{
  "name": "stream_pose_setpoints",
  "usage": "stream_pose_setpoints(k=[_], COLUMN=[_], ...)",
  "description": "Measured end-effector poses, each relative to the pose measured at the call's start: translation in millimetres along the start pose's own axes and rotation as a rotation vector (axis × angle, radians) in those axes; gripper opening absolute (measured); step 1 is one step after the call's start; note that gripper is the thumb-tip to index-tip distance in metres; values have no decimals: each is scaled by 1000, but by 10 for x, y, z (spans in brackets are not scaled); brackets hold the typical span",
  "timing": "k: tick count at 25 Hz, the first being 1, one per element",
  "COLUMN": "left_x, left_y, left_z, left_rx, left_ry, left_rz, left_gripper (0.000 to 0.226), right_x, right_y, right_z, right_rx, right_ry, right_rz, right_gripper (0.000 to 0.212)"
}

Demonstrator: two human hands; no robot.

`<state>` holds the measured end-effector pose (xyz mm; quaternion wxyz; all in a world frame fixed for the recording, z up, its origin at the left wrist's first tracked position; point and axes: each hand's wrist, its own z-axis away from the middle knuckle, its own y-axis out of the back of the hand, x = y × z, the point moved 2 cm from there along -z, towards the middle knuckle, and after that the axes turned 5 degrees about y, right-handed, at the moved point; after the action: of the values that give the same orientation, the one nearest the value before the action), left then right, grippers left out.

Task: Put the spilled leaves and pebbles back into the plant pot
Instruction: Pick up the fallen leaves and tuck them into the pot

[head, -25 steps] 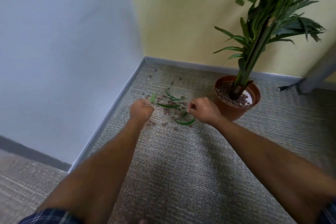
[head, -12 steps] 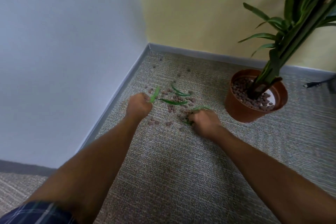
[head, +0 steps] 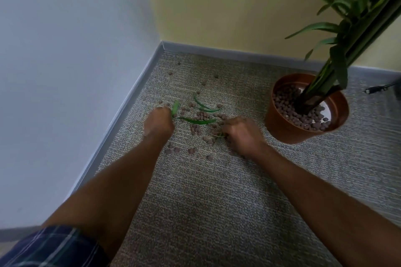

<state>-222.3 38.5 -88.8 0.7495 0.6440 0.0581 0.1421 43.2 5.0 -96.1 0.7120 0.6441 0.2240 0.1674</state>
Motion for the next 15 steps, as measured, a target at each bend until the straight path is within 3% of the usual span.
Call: stream_pose_setpoints(k=[7, 15], left_x=[-20, -175], left_y=[-10, 8], left_z=[35, 265], left_rx=[-41, -89], left_ry=[52, 81], left_rz=[61, 155], left_gripper=[30, 19], right_x=[16, -12], right_y=[2, 216], right_z=[47, 261], right_rx=[30, 81], right_ry=[-2, -25], right_rz=[-39, -181], right_gripper=[25, 19])
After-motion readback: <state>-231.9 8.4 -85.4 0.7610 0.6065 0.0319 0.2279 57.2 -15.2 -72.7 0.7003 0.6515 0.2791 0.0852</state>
